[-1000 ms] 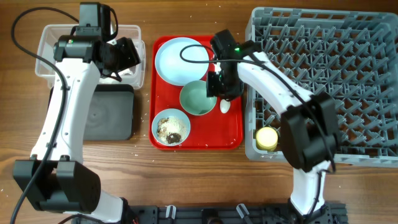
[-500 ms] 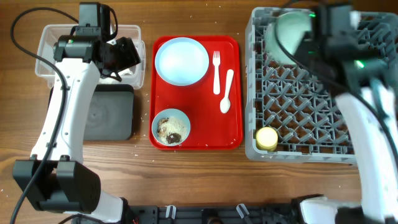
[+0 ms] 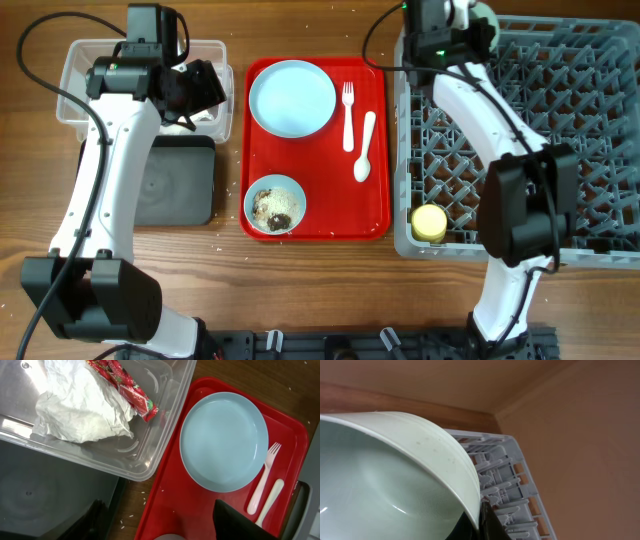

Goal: Sort waste into correct bins and load items into the dishwasher rack
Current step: 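Place the green bowl in the rack's upper left corner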

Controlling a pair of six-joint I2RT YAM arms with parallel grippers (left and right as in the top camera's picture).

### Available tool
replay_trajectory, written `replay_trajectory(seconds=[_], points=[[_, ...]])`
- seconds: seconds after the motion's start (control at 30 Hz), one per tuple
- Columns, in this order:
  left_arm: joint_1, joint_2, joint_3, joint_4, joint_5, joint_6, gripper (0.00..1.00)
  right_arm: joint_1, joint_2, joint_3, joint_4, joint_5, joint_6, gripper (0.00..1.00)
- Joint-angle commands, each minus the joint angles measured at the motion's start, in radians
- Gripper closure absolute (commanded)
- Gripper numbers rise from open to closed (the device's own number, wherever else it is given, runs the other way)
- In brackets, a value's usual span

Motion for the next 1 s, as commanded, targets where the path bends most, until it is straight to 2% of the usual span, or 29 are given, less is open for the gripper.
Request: replay_trajectory(seconds=[0.0, 0.1, 0.13, 0.17, 0.23, 0.43, 0.47, 0.5, 0.57, 0.6, 0.67, 0.73, 0.77, 0.8, 0.87, 0.97], points=[[0.004, -0.009, 0.013, 0.003, -0.006, -0.013, 0.31, 0.030, 0.062, 0.005, 0.005, 0.002, -0.025, 0.96], [0.004, -0.009, 0.013, 0.004, -0.006, -0.013, 0.30, 0.043, 0.069, 0.004, 0.005, -0.002, -0.025, 0.94], [0.004, -0.009, 0.013, 0.005, -0.006, -0.013, 0.30, 0.049, 0.069, 0.004, 0.003, -0.002, -0.026, 0.80], [0.004, -0.009, 0.013, 0.005, -0.006, -0.013, 0.30, 0.061, 0.069, 0.004, -0.003, -0.002, -0.030, 0.59], [0.004, -0.009, 0.013, 0.005, -0.006, -0.013, 0.30, 0.102, 0.068, 0.004, -0.015, 0.001, -0.031, 0.46], [0.004, -0.009, 0.013, 0.004, -0.006, -0.013, 0.29, 0.210, 0.068, 0.004, -0.082, -0.049, -0.018, 0.43], [0.004, -0.009, 0.013, 0.004, -0.006, -0.013, 0.29, 0.212, 0.064, 0.005, -0.080, -0.049, 0.013, 0.36], [0.004, -0.009, 0.013, 0.004, -0.006, -0.013, 0.29, 0.211, 0.050, 0.005, -0.080, -0.060, 0.039, 0.36], [0.004, -0.009, 0.013, 0.004, -0.006, -0.013, 0.29, 0.191, -0.077, 0.005, -0.085, -0.238, 0.134, 0.30], [0.004, -0.009, 0.013, 0.004, -0.006, -0.013, 0.29, 0.174, -0.139, 0.005, -0.093, -0.342, 0.200, 0.20], [0.004, -0.009, 0.013, 0.005, -0.006, -0.013, 0.29, 0.121, -0.254, 0.005, -0.150, -0.578, 0.298, 0.11], [0.004, -0.009, 0.013, 0.005, -0.006, -0.013, 0.29, 0.000, -0.338, 0.004, -0.227, -0.745, 0.484, 0.18], [0.004, -0.009, 0.013, 0.005, -0.006, -0.013, 0.29, -0.073, -0.342, 0.004, -0.246, -0.851, 0.531, 0.21], [0.004, -0.009, 0.013, 0.004, -0.006, -0.013, 0.29, -0.200, -0.319, 0.003, -0.263, -1.054, 0.587, 0.23], [0.004, -0.009, 0.013, 0.004, -0.006, -0.013, 0.29, -0.323, -0.261, 0.003, -0.261, -1.275, 0.645, 0.27], [0.004, -0.009, 0.013, 0.004, -0.006, -0.013, 0.29, -0.361, -0.165, 0.003, -0.261, -1.316, 0.684, 0.35]])
